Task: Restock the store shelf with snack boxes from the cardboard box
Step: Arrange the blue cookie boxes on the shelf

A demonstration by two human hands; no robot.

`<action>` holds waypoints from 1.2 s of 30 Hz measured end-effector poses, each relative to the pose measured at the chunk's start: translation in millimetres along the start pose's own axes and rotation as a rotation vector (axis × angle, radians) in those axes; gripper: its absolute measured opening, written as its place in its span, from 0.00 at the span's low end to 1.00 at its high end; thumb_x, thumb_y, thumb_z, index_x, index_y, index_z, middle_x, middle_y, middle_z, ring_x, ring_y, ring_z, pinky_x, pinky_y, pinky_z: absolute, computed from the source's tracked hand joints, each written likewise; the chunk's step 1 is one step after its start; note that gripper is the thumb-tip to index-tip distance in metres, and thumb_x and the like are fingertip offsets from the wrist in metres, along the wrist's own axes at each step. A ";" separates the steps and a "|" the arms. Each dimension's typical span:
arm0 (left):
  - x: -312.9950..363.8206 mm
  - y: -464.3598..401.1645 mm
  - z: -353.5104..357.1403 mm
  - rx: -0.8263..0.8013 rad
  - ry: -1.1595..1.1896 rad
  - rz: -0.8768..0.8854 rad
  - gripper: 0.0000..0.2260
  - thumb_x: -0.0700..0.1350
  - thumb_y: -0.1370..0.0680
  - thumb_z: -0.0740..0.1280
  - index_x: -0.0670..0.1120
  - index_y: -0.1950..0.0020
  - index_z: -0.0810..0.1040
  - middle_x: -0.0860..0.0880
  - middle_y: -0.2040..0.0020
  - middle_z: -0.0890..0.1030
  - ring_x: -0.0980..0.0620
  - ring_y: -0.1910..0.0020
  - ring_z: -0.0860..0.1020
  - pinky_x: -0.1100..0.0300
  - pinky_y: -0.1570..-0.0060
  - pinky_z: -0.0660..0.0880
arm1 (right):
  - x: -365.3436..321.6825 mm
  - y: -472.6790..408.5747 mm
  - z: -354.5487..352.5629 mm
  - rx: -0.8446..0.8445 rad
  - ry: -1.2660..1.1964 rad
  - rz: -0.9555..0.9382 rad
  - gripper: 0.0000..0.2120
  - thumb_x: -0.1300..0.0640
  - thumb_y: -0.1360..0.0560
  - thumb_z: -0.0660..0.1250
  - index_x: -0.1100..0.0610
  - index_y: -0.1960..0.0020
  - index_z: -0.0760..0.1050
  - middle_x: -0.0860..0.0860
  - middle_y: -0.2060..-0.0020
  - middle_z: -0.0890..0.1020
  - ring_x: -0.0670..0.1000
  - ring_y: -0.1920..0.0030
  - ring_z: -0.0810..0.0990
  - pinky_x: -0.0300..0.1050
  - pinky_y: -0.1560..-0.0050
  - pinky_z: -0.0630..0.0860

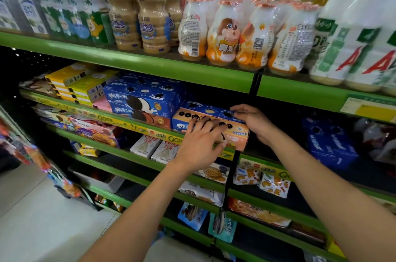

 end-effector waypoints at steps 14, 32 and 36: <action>51.1 -41.4 -24.8 0.005 0.150 -0.091 0.12 0.48 0.21 0.62 0.46 0.44 0.82 0.47 0.43 0.79 0.44 0.40 0.72 0.49 0.41 0.67 | -10.8 55.3 -41.7 0.274 -0.289 -0.143 0.12 0.69 0.21 0.62 0.57 0.47 0.80 0.52 0.47 0.83 0.46 0.46 0.79 0.33 0.41 0.72; 206.3 -94.3 58.0 -0.246 0.562 -0.242 0.23 0.51 0.24 0.68 0.57 0.28 0.71 0.47 0.31 0.67 0.46 0.31 0.69 0.60 0.32 0.63 | 63.7 158.8 -195.5 0.342 0.421 -0.186 0.18 0.62 0.19 0.60 0.52 0.32 0.76 0.54 0.31 0.74 0.56 0.32 0.71 0.48 0.29 0.63; 219.0 -93.1 72.0 -0.294 0.451 -0.224 0.25 0.52 0.24 0.69 0.57 0.27 0.70 0.49 0.27 0.64 0.45 0.28 0.63 0.60 0.31 0.57 | 83.6 163.6 -184.4 0.197 0.704 -0.168 0.24 0.55 0.19 0.60 0.46 0.24 0.65 0.50 0.22 0.60 0.62 0.28 0.65 0.57 0.29 0.64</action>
Point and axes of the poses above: each hand's wrist, its own y-axis away from the middle knuckle, its own z-axis out of the palm, x = y × z, the point moved 3 cm from there along -y, towards the middle knuckle
